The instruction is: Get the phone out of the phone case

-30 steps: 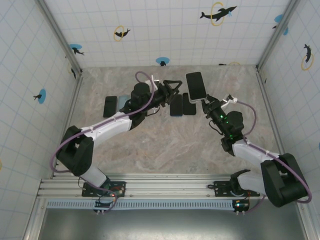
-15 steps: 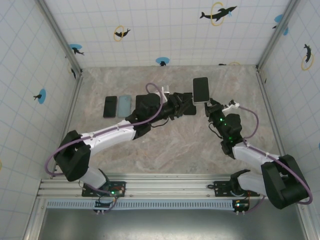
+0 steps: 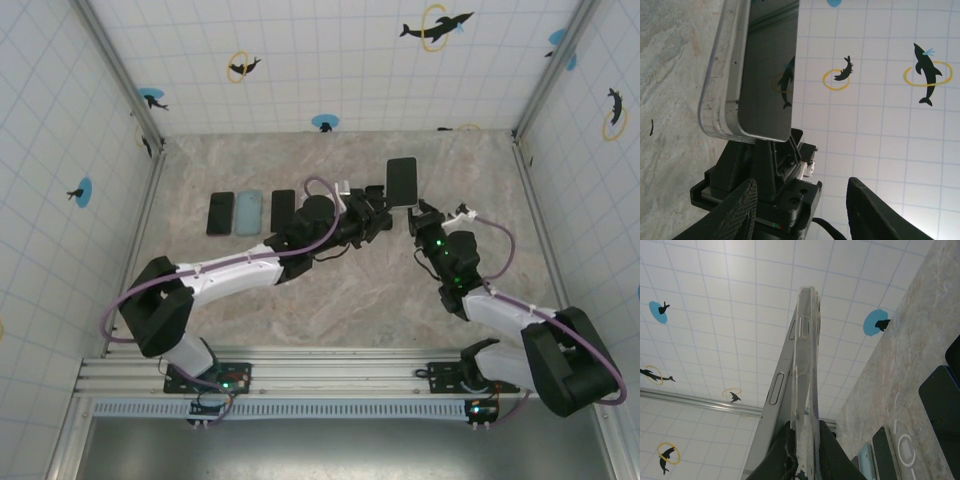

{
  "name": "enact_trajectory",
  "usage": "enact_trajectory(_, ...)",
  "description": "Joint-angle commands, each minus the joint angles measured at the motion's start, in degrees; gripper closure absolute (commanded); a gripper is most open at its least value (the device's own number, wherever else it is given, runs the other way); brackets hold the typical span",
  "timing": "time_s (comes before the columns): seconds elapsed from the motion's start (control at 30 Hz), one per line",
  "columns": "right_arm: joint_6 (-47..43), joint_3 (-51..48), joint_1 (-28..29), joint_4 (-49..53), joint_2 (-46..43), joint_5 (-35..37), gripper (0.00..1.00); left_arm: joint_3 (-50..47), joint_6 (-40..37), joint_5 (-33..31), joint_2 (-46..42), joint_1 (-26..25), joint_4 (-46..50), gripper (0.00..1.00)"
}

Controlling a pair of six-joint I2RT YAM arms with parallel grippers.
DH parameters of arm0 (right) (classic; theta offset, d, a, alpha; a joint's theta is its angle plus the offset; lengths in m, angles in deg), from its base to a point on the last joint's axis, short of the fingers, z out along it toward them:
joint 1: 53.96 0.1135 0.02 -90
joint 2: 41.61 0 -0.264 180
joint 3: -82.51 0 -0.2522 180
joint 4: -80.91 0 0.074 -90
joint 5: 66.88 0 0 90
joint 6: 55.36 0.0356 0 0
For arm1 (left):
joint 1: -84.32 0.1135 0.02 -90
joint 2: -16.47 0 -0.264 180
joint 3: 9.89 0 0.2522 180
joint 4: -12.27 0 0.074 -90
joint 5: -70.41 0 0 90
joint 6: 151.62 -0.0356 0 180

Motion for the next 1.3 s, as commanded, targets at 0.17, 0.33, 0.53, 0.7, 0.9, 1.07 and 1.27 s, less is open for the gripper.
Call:
enact_trajectory(0.17,-0.1,0.2,0.7,-7.3,0.3,1.5,0.98,3.5,3.3,-1.3,4.2,-0.1,-5.3,0.53)
enact_trajectory(0.33,0.3,0.2,1.0,-8.1,0.7,1.2,0.98,3.9,4.3,-1.2,5.8,-0.1,-6.4,0.54)
enact_trajectory(0.53,1.0,-0.2,1.8,-9.9,1.9,1.3,0.98,3.6,5.2,-1.9,6.8,0.2,-7.4,0.56)
enact_trajectory(0.7,0.4,0.2,1.9,-9.3,1.9,1.7,0.98,3.5,5.5,-1.6,7.1,0.1,-7.1,0.57)
enact_trajectory(0.9,-0.1,0.5,1.9,-9.2,2.1,1.8,0.98,1.8,6.1,-1.8,6.5,0.1,-6.3,0.59)
enact_trajectory(1.07,-0.7,0.5,2.3,-8.9,2.1,1.8,0.98,2.2,6.3,-1.3,7.1,0.1,-6.4,0.6)
enact_trajectory(1.27,-0.7,0.2,2.4,-9.2,1.9,1.5,0.98,1.5,6.4,-2.1,6.8,0.1,-6.1,0.6)
